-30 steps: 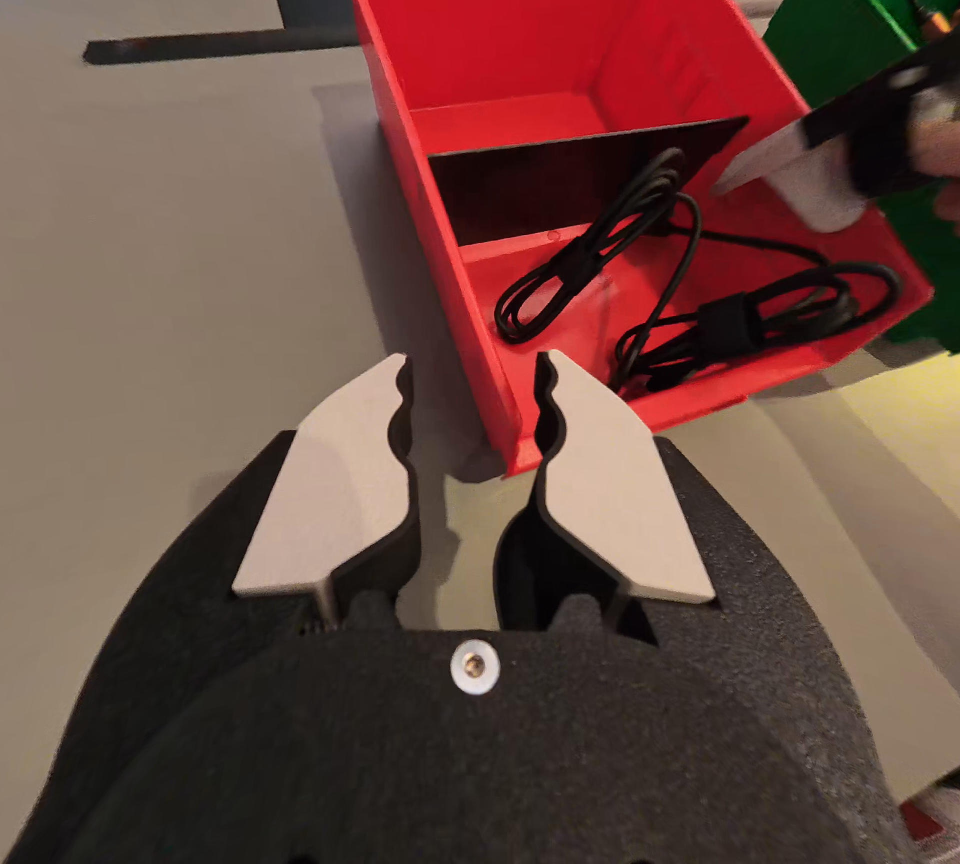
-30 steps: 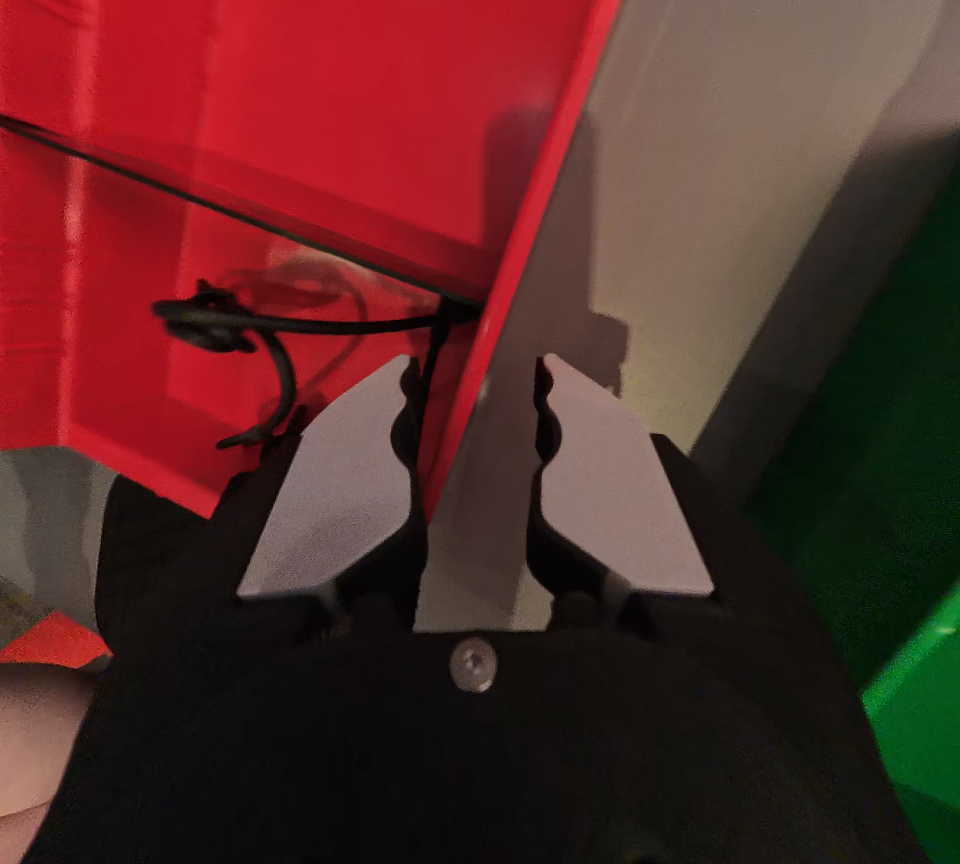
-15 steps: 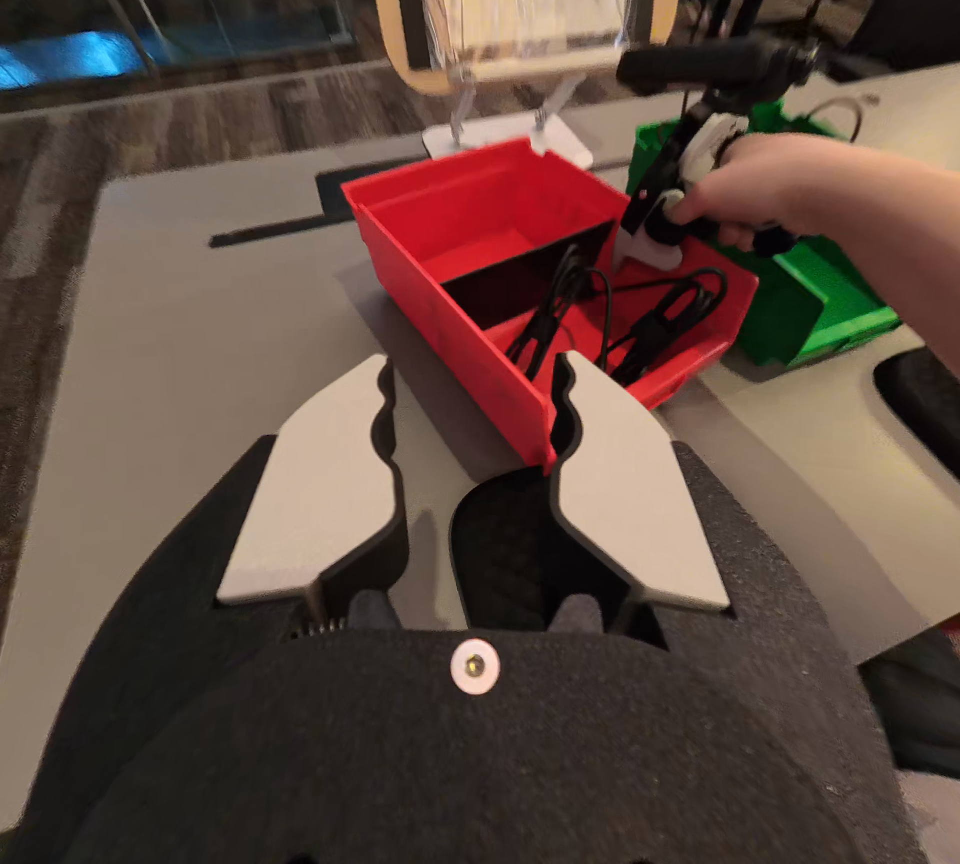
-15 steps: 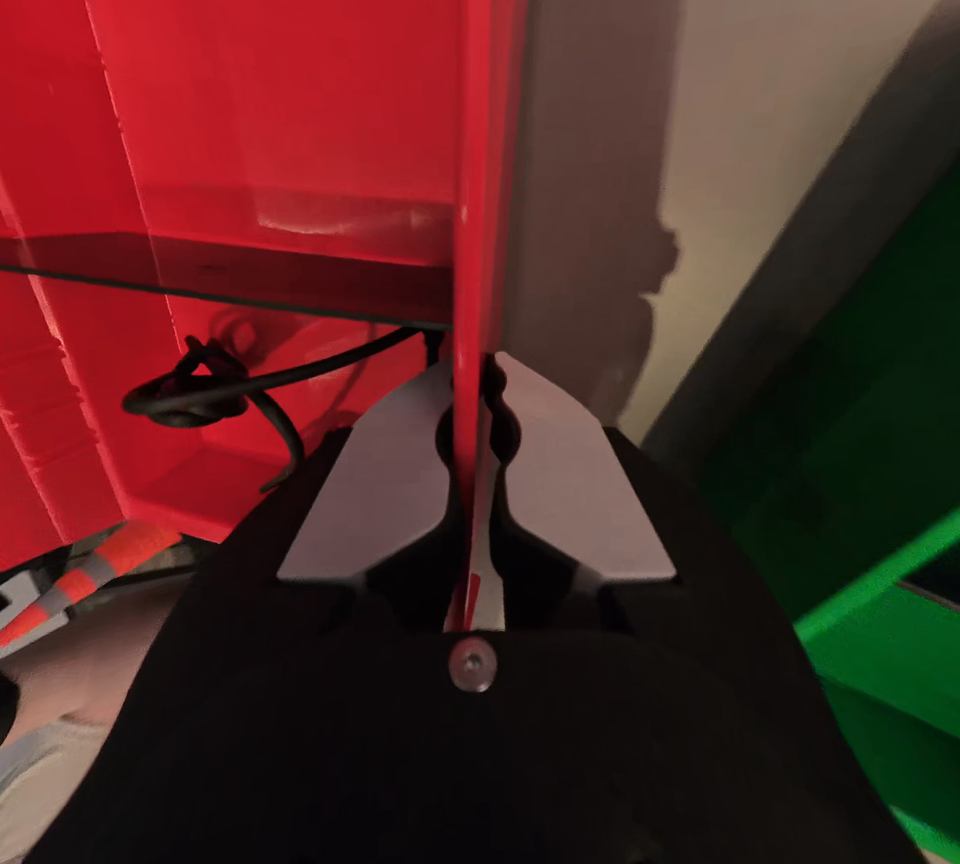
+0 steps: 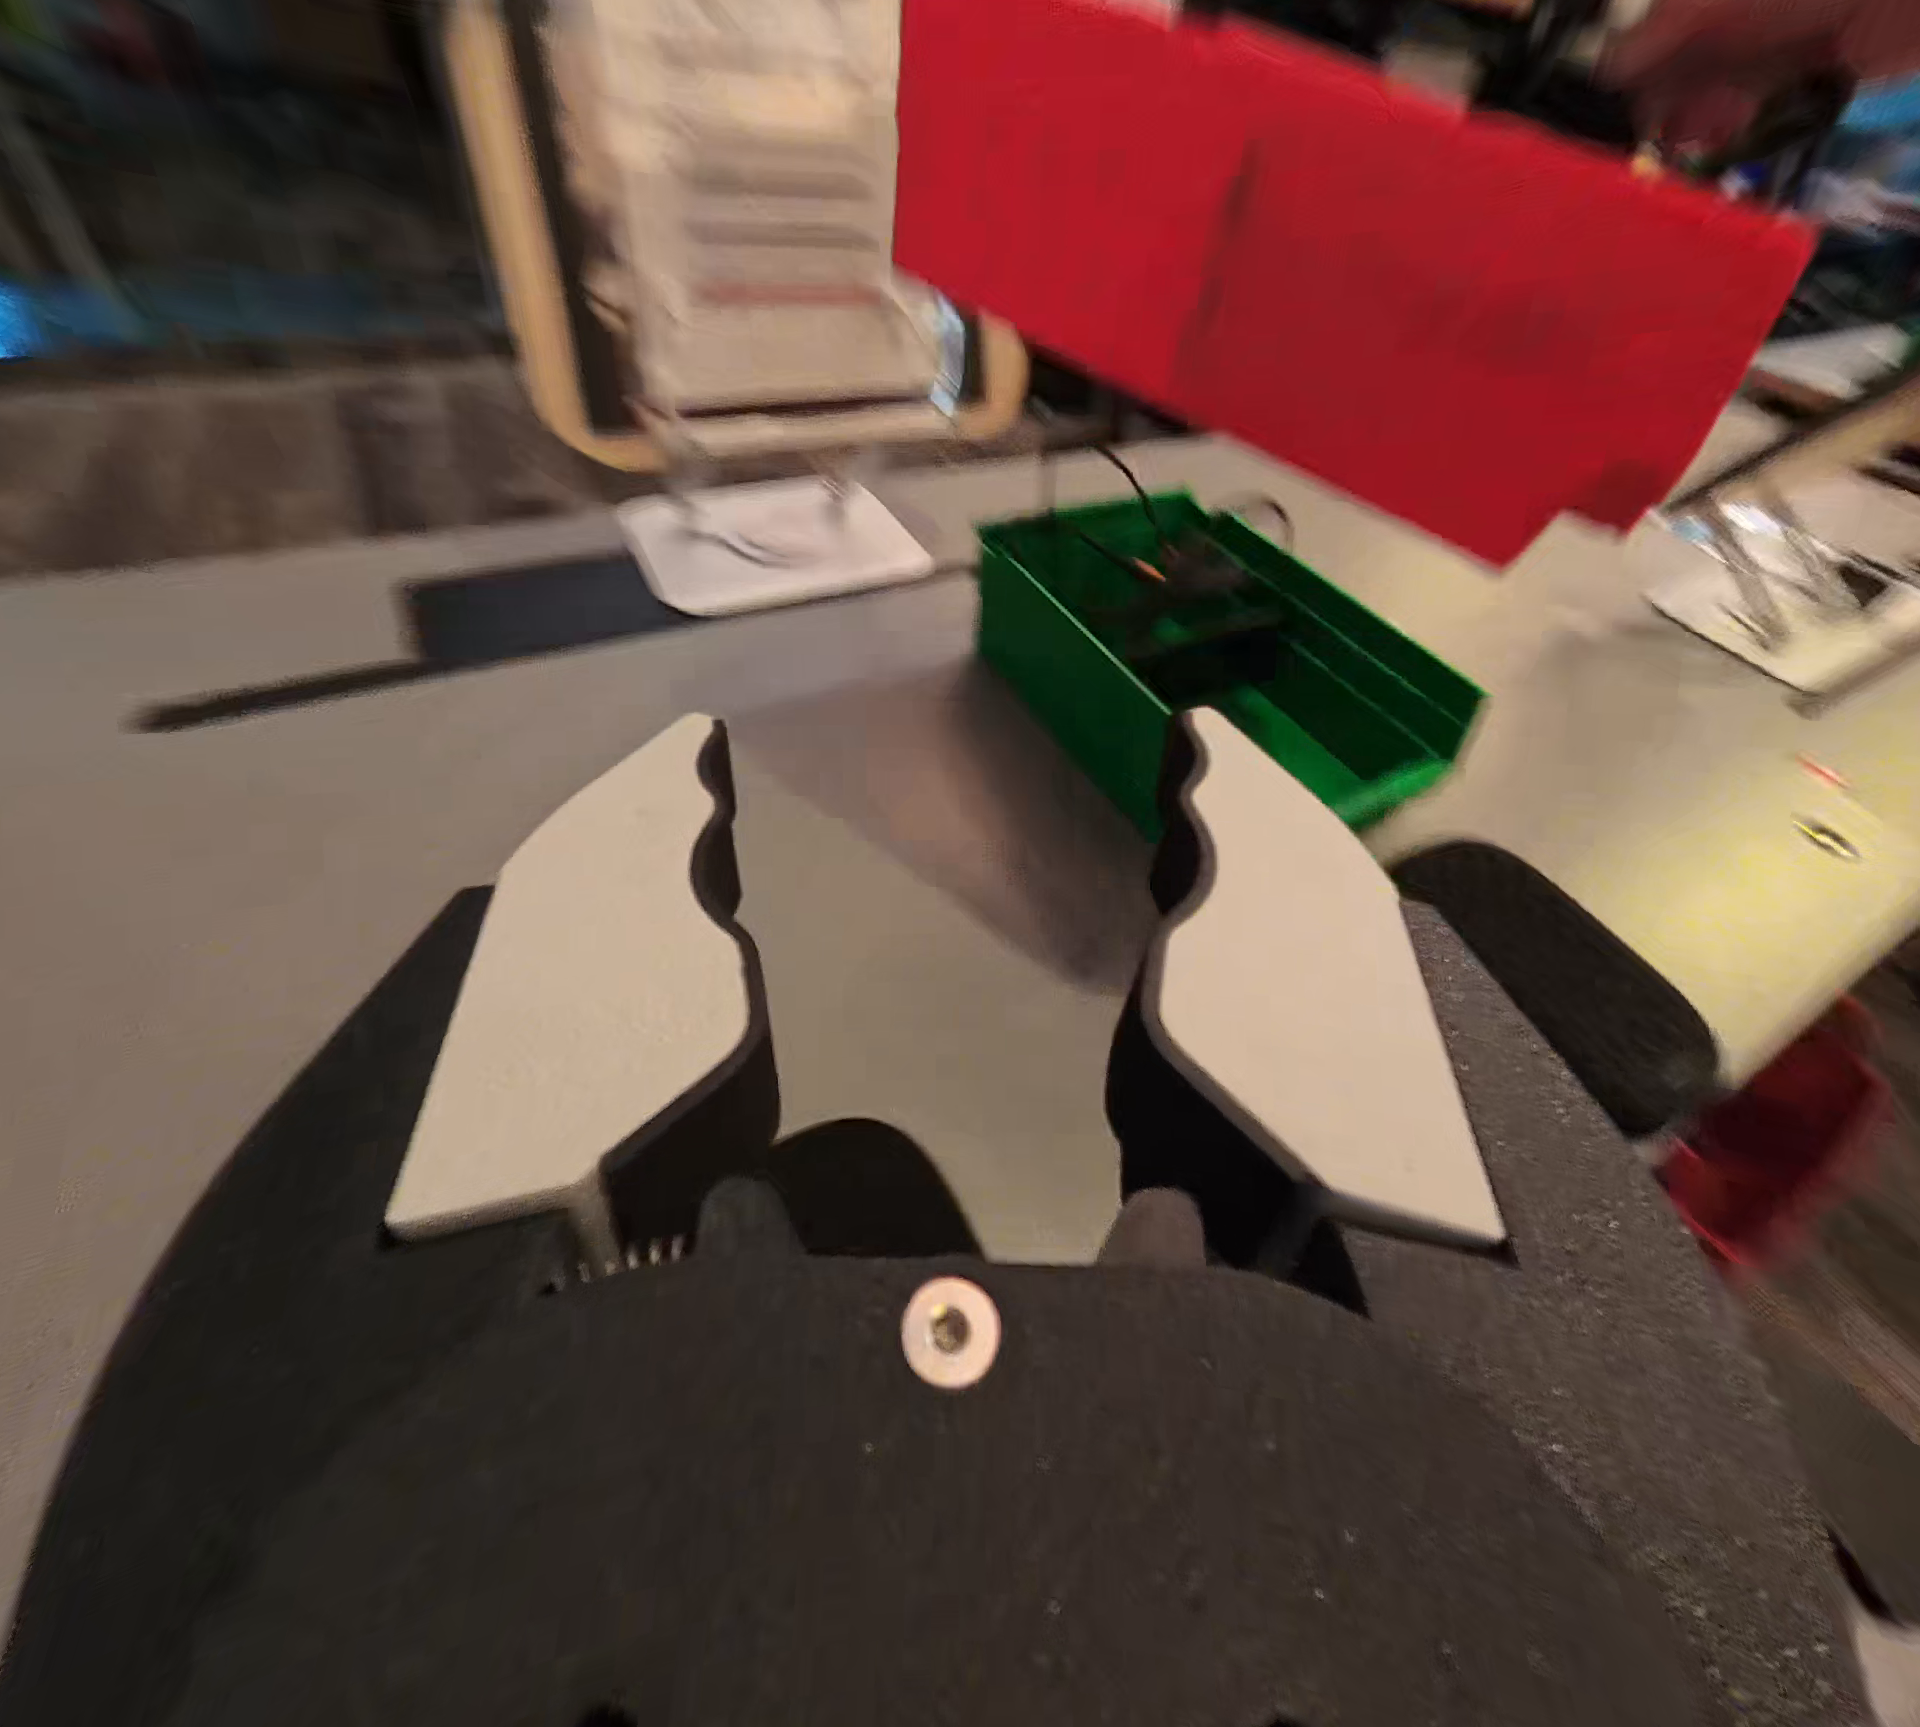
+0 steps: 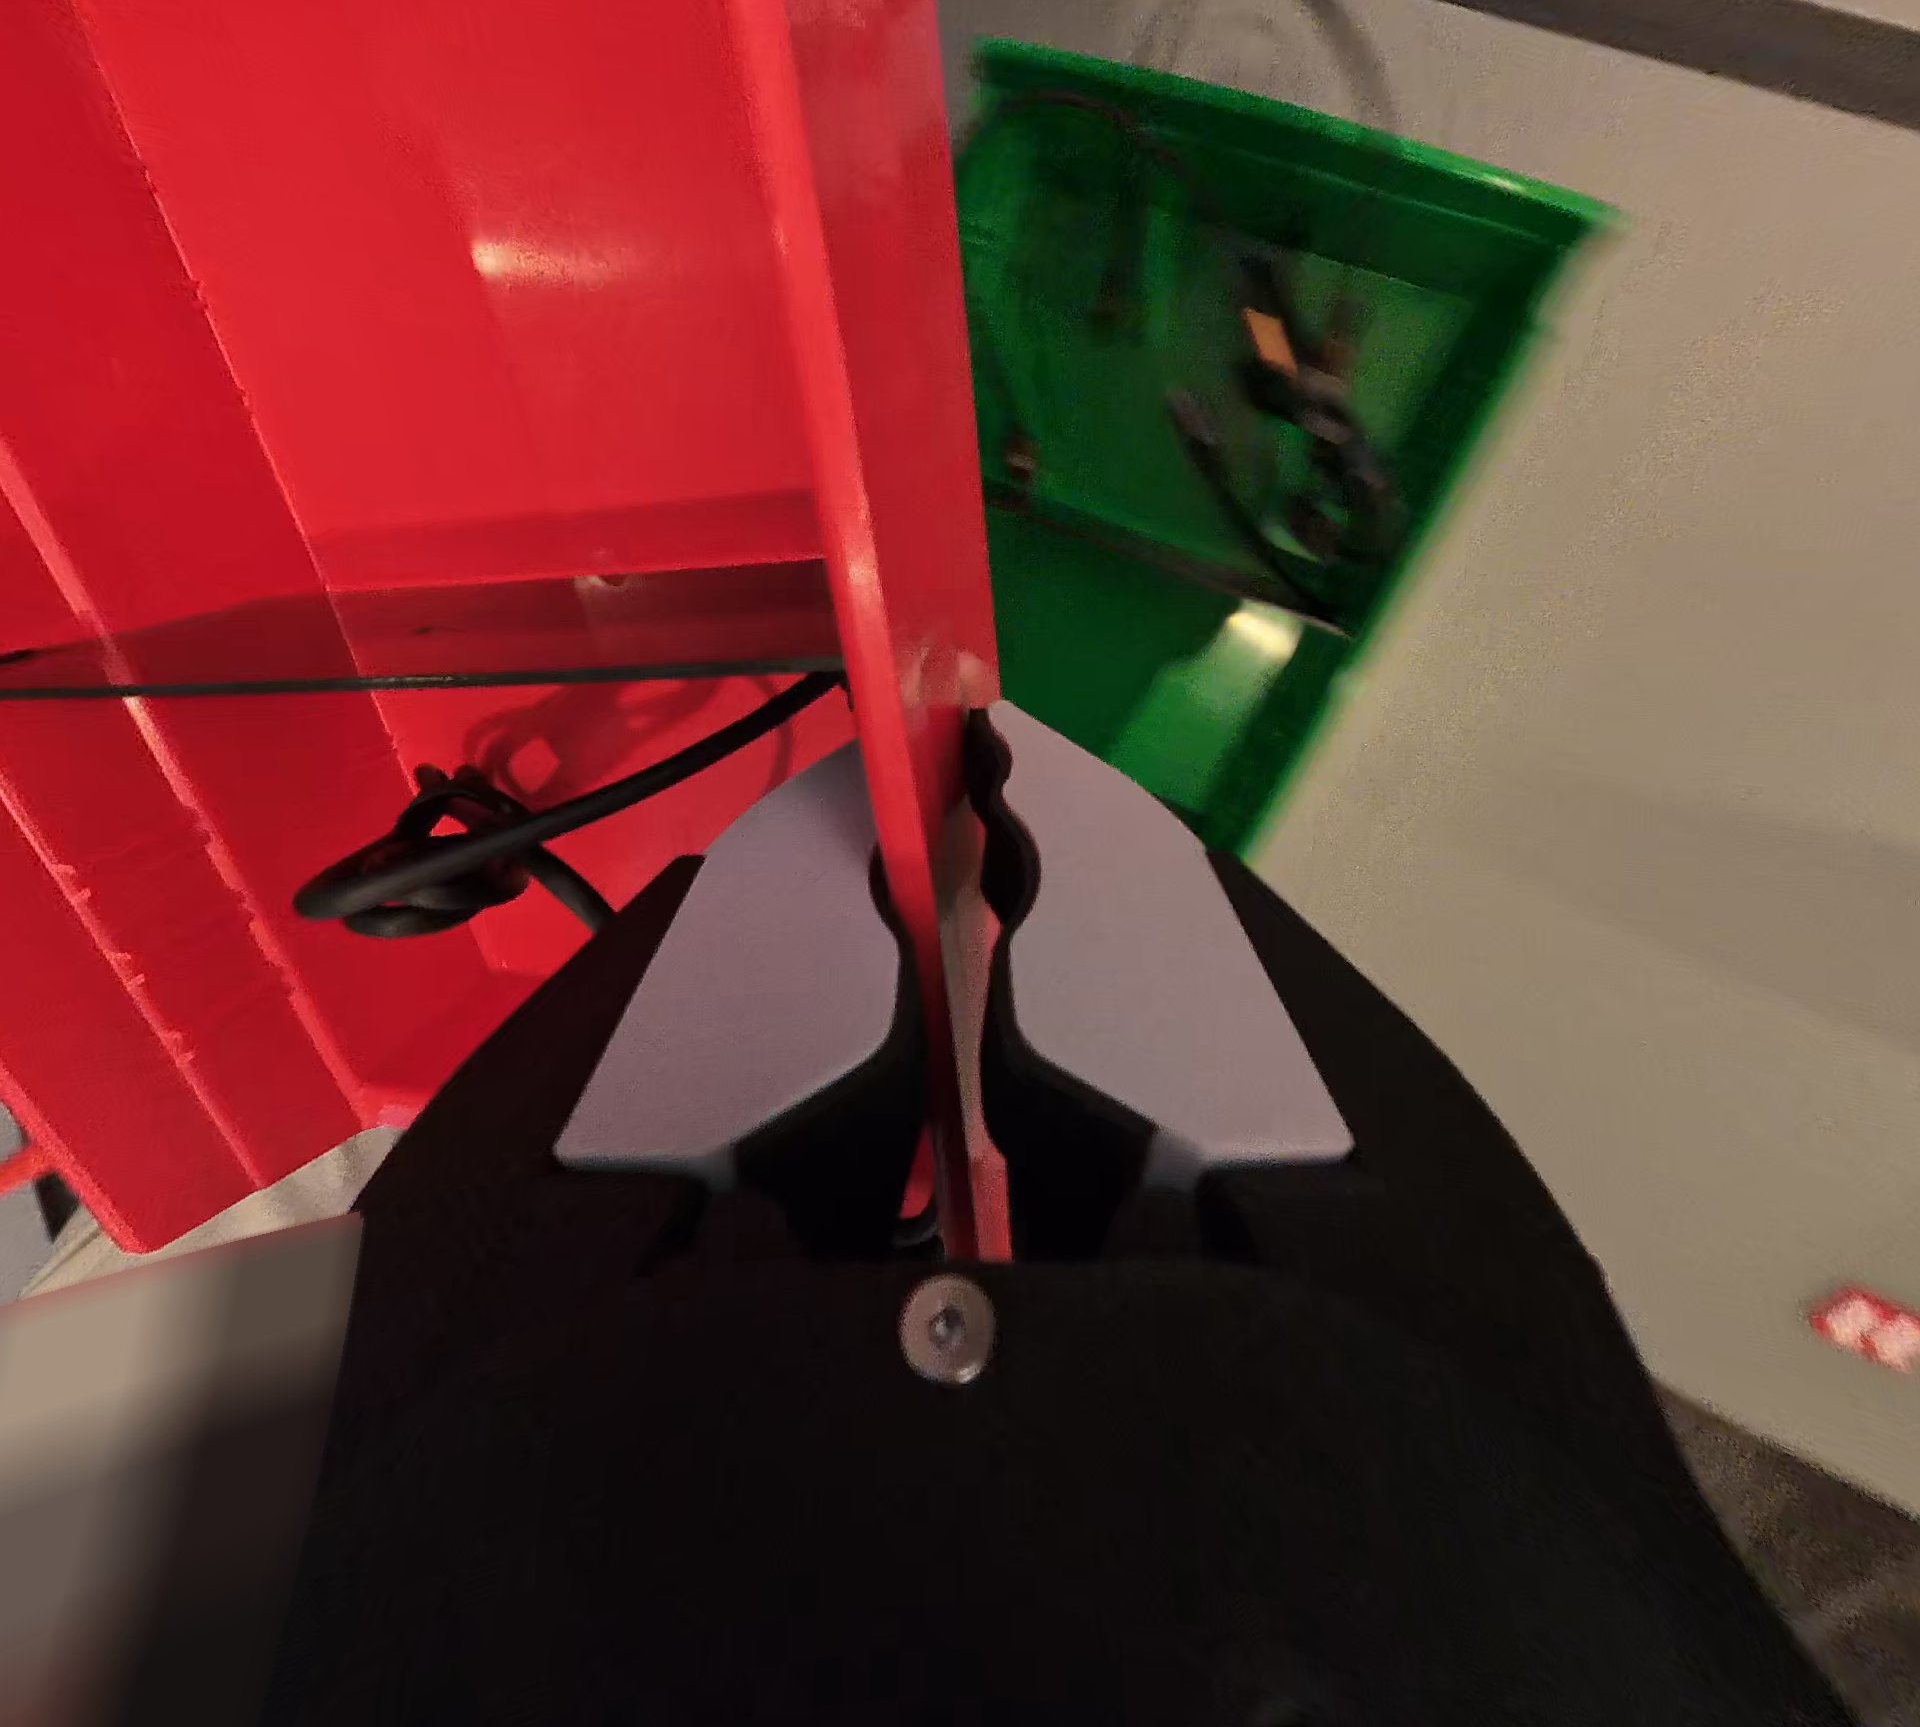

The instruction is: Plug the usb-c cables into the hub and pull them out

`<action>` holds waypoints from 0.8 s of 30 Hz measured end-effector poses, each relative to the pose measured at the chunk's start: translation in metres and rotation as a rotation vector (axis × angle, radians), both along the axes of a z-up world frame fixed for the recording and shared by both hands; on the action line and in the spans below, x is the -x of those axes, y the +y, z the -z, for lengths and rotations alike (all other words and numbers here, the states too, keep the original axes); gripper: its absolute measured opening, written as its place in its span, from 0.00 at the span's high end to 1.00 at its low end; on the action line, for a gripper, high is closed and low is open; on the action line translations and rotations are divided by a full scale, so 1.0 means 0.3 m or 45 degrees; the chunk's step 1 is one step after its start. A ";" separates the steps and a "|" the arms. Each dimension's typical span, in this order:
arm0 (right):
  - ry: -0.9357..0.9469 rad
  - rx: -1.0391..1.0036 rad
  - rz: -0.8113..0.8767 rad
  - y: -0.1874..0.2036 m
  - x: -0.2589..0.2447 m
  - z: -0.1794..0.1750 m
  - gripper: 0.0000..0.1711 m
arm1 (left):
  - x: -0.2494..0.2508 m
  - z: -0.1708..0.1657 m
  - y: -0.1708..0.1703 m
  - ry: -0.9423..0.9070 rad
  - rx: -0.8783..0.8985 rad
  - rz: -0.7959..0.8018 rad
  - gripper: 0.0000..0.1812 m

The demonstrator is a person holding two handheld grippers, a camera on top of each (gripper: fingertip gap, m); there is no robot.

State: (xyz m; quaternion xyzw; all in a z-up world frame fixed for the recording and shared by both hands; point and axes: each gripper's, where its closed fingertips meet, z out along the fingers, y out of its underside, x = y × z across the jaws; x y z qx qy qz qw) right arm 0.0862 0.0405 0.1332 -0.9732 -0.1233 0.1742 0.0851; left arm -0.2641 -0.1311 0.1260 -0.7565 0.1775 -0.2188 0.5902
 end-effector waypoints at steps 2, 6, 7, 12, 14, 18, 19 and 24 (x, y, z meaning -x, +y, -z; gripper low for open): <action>-0.068 -0.011 0.136 -0.031 -0.243 -0.021 0.97 | -0.151 0.108 0.083 -0.006 0.168 0.187 0.57; -0.191 -0.008 0.413 -0.128 -0.699 0.086 0.96 | -0.447 0.368 0.289 0.081 0.496 0.330 0.54; -0.215 -0.003 0.468 -0.157 -0.795 0.134 0.96 | -0.515 0.428 0.329 0.116 0.568 0.354 0.54; -0.239 0.107 0.708 -0.314 -1.129 0.416 0.96 | -0.739 0.638 0.472 0.337 0.850 0.377 0.53; -0.231 0.171 0.758 -0.369 -1.196 0.524 0.96 | -0.786 0.706 0.493 0.443 0.968 0.389 0.53; -0.208 0.280 0.744 -0.422 -1.229 0.688 0.95 | -0.822 0.743 0.474 0.528 1.200 0.493 0.60; -0.206 0.286 0.733 -0.418 -1.225 0.714 0.95 | -0.808 0.744 0.476 0.579 1.227 0.491 0.65; -0.161 0.227 0.631 -0.337 -1.126 0.777 0.96 | -0.726 0.723 0.504 0.679 1.335 0.505 0.95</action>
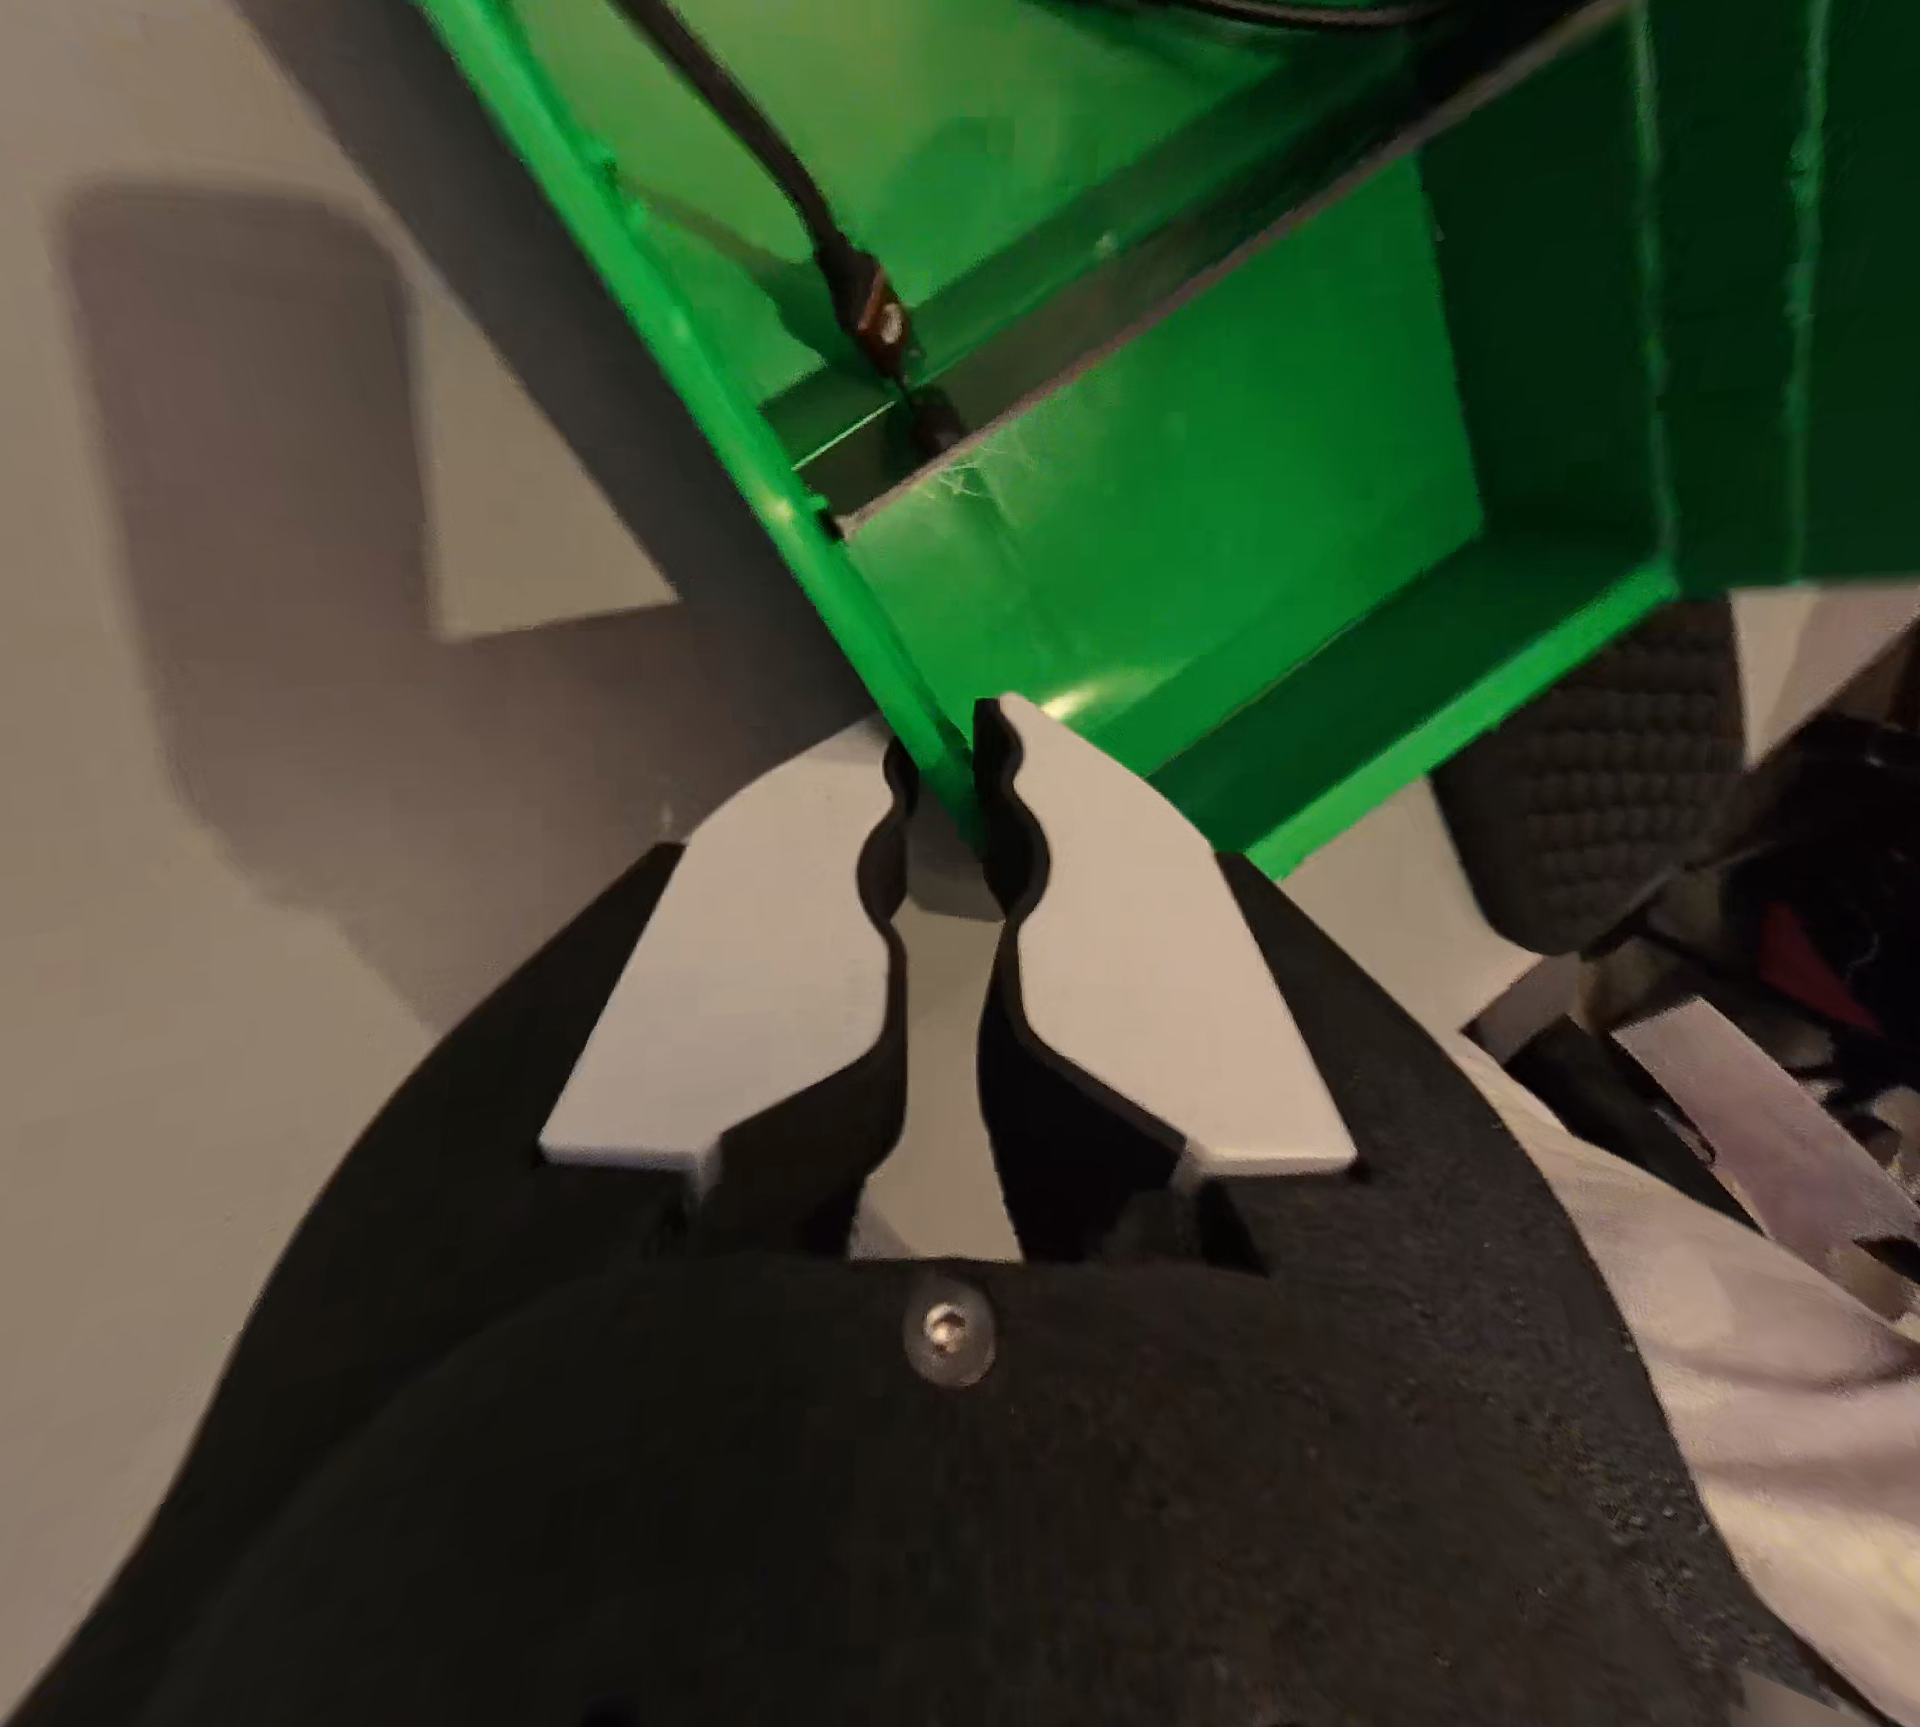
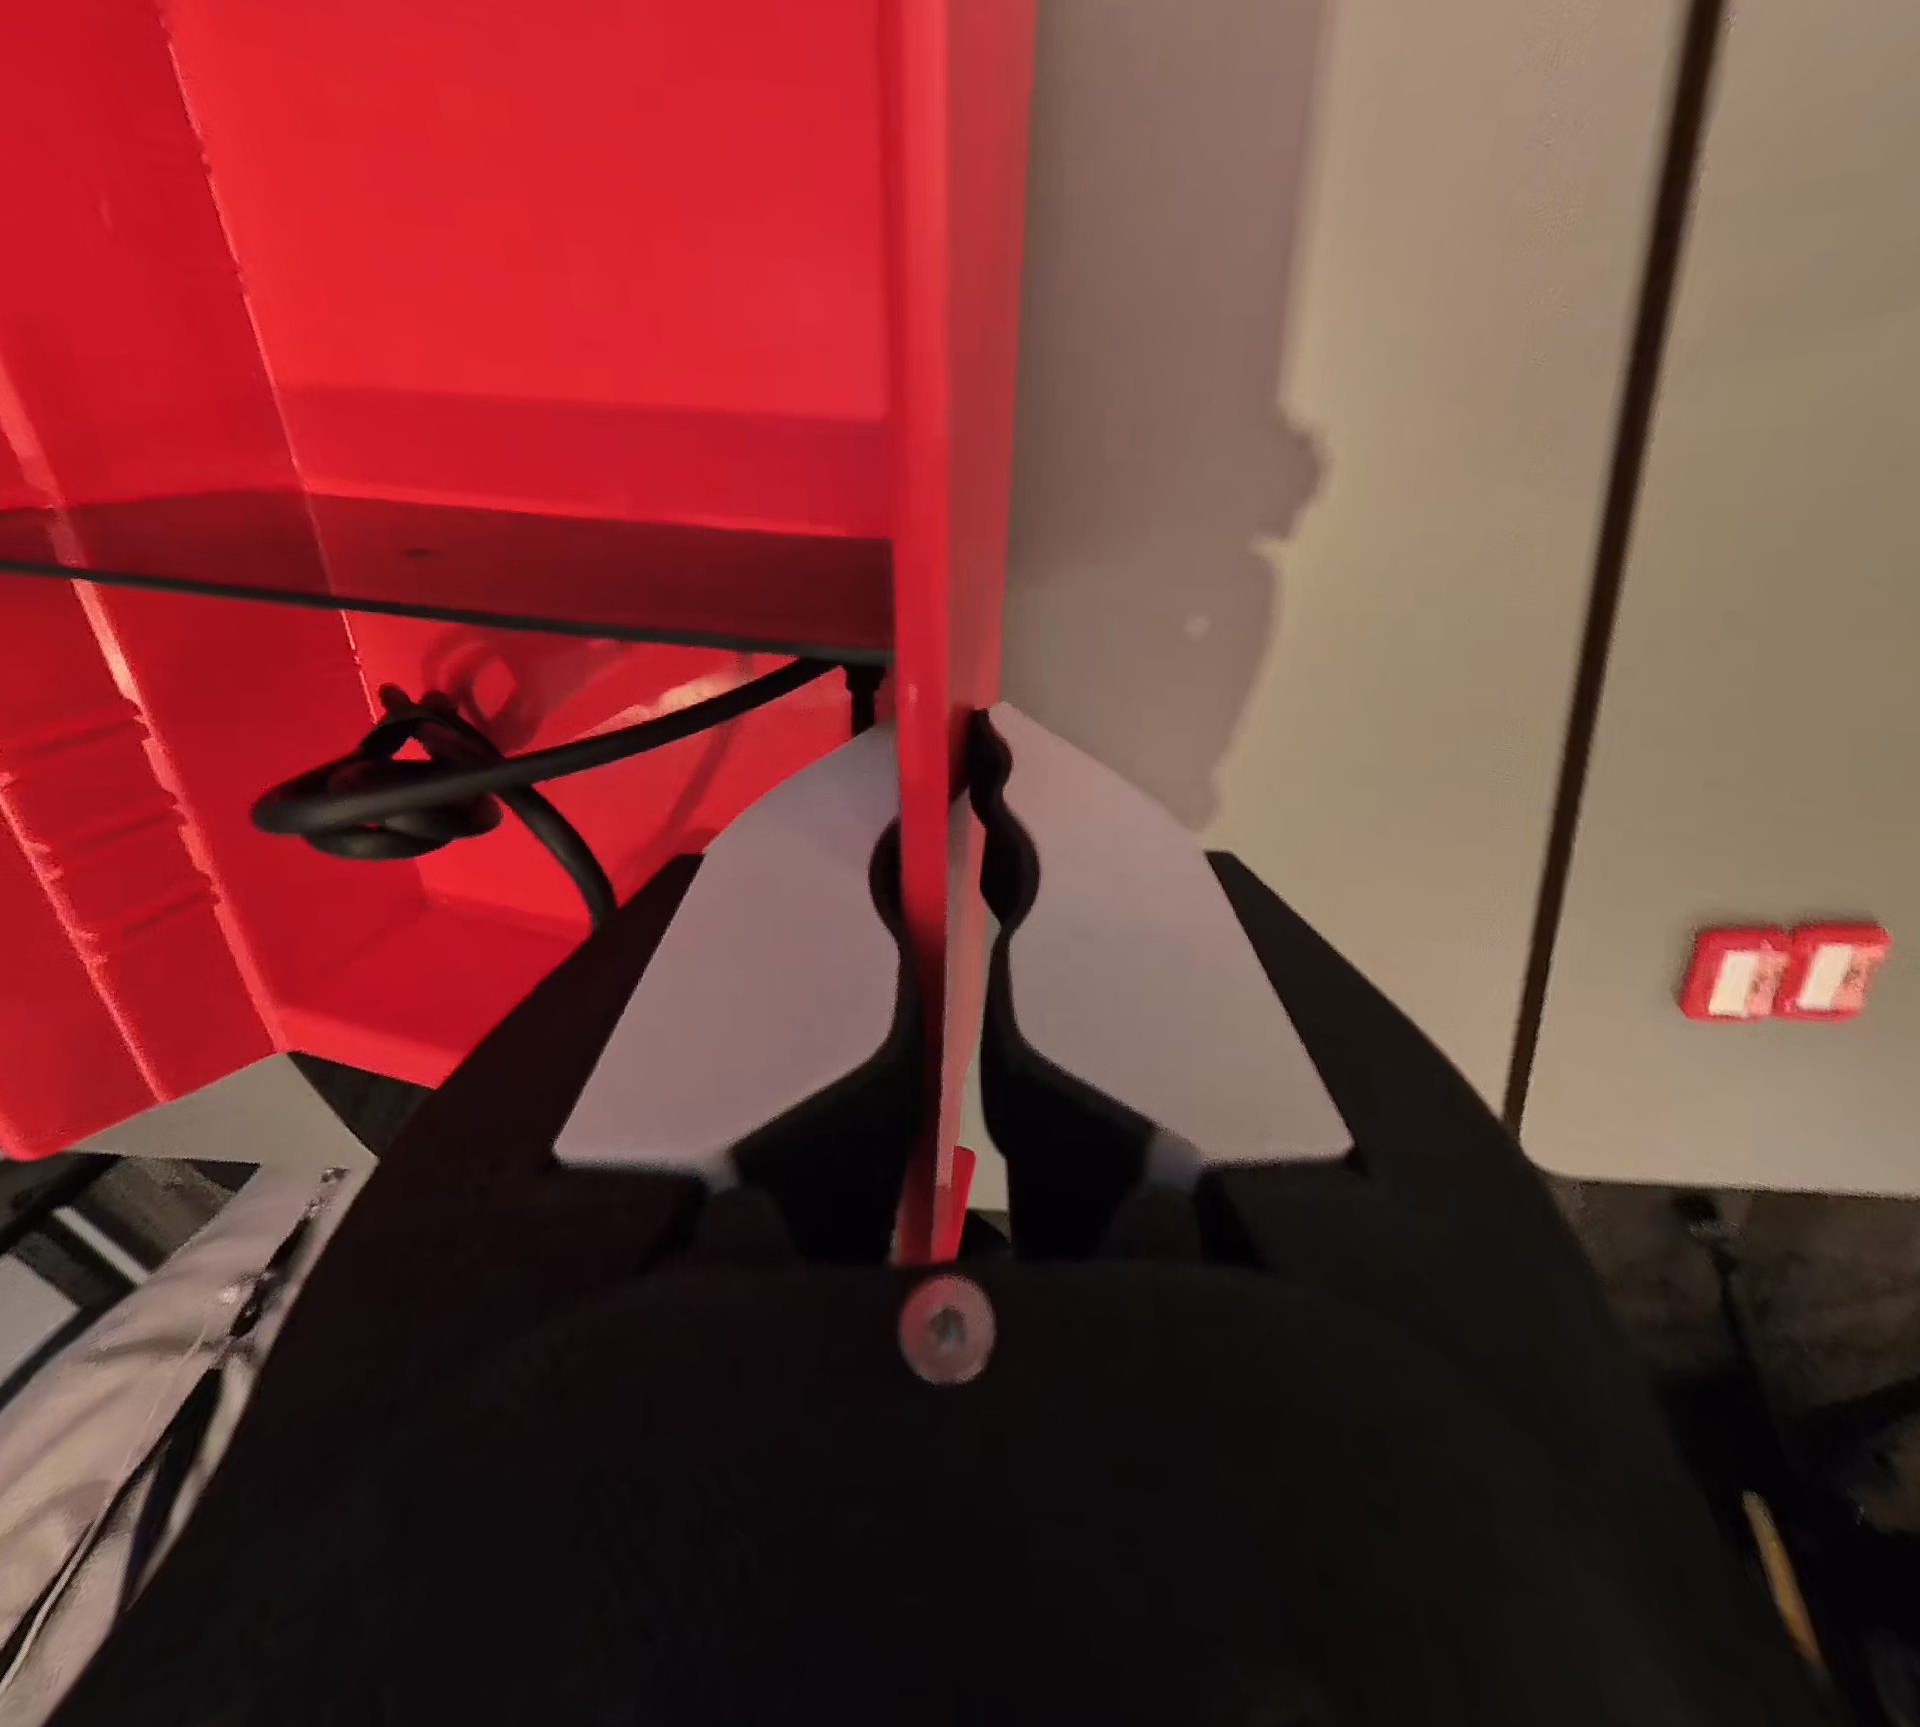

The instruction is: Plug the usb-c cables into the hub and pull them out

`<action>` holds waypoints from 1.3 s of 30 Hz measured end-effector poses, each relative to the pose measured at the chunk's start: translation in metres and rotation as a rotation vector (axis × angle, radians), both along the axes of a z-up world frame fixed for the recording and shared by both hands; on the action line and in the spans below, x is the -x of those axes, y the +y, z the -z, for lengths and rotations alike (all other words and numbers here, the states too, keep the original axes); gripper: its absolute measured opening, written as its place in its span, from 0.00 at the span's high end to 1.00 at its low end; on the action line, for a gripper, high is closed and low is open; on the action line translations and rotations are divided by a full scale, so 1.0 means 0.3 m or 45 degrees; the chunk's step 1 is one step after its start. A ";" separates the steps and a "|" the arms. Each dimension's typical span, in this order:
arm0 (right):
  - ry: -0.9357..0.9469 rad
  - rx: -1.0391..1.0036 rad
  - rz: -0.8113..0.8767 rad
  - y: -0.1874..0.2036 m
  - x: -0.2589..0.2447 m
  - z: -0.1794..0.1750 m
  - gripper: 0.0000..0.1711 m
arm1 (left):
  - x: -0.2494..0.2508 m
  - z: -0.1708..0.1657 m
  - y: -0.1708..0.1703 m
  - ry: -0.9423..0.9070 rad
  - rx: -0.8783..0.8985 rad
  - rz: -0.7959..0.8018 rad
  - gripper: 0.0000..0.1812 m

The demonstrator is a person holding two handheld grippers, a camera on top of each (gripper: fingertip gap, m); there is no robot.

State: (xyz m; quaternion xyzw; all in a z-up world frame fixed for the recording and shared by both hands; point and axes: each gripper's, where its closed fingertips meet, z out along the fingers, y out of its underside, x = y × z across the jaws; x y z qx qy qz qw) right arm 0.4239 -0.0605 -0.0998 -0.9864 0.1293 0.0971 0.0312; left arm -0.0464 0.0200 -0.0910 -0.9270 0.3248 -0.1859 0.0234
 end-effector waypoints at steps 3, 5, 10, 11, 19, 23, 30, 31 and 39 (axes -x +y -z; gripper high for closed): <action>0.006 -0.033 -0.094 0.049 0.093 0.018 0.96 | 0.141 0.002 0.072 0.148 -0.082 -0.037 0.98; 0.004 -0.048 -0.136 0.071 0.144 0.032 0.96 | 0.255 0.001 0.126 0.193 -0.132 -0.081 0.99; 0.100 -0.054 -0.133 0.077 0.211 0.077 0.96 | 0.590 -0.004 0.207 0.050 -0.085 -0.385 0.96; 0.113 -0.065 -0.117 0.076 0.207 0.085 0.96 | 0.678 -0.006 0.211 0.077 -0.112 -0.415 0.96; 0.077 -0.102 -0.032 0.039 0.110 0.097 0.95 | 1.232 -0.011 0.107 0.118 -0.215 -0.626 0.98; 0.083 -0.106 0.029 0.033 0.104 0.095 0.96 | 1.342 -0.012 0.073 0.139 -0.232 -0.725 0.98; 0.057 -0.122 -0.044 0.115 0.258 0.093 0.96 | 1.347 -0.011 0.073 0.142 -0.314 -0.664 0.98; 0.059 -0.129 -0.044 0.131 0.279 0.093 0.96 | 1.346 -0.010 0.072 0.152 -0.318 -0.656 0.98; 0.047 -0.123 -0.134 0.187 0.387 0.091 0.96 | 1.335 -0.009 0.064 0.139 -0.324 -0.647 0.98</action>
